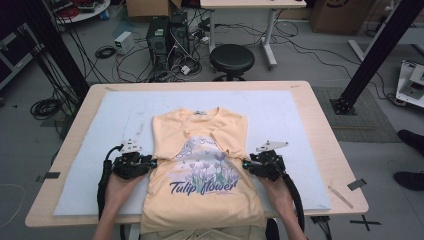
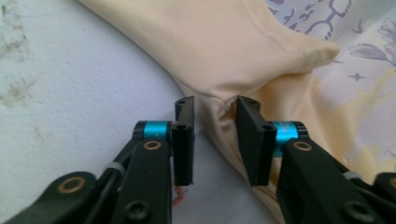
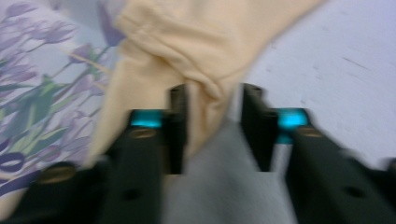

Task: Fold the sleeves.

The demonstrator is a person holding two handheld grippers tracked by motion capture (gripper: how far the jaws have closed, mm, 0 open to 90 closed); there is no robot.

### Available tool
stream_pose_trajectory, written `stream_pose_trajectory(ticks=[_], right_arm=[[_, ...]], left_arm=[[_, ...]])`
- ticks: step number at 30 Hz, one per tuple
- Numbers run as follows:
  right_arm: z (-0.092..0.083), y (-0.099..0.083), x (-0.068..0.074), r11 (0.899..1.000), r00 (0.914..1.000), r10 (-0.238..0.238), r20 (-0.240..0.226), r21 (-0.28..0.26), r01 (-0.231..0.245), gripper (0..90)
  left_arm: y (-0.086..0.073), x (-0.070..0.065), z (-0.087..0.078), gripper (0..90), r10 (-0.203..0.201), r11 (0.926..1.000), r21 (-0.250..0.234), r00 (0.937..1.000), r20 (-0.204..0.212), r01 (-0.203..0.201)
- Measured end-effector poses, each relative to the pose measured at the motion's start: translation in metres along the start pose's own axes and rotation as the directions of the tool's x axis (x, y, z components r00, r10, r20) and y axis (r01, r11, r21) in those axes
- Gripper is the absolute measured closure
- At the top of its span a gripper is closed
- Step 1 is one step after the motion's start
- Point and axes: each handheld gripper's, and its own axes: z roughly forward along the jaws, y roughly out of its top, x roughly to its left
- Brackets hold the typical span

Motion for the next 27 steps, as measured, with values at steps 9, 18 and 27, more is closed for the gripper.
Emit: stream_pose_trajectory(ticks=[9, 18, 27], right_arm=[[-0.005, 0.006, -0.006, 0.994, 0.9755, -0.107, 0.193, 0.023, 0.104, 87.9], [-0.017, 0.011, -0.008, 0.995, 0.9915, -0.041, 0.123, -0.083, 0.052, 66.1], [-0.002, 0.037, -0.003, 0.994, 0.9918, -0.05, 0.118, -0.086, 0.06, 59.0]], left_arm=[[-0.003, 0.013, -0.004, 84.8, -0.005, 0.9999, -0.016, 0.9944, -0.106, 0.003], [0.008, 0.014, -0.026, 64.1, -0.016, 0.9907, -0.135, 0.9993, -0.034, 0.011], [0.02, 0.003, 0.005, 59.7, 0.035, 0.9976, -0.059, 0.9992, -0.021, -0.036]])
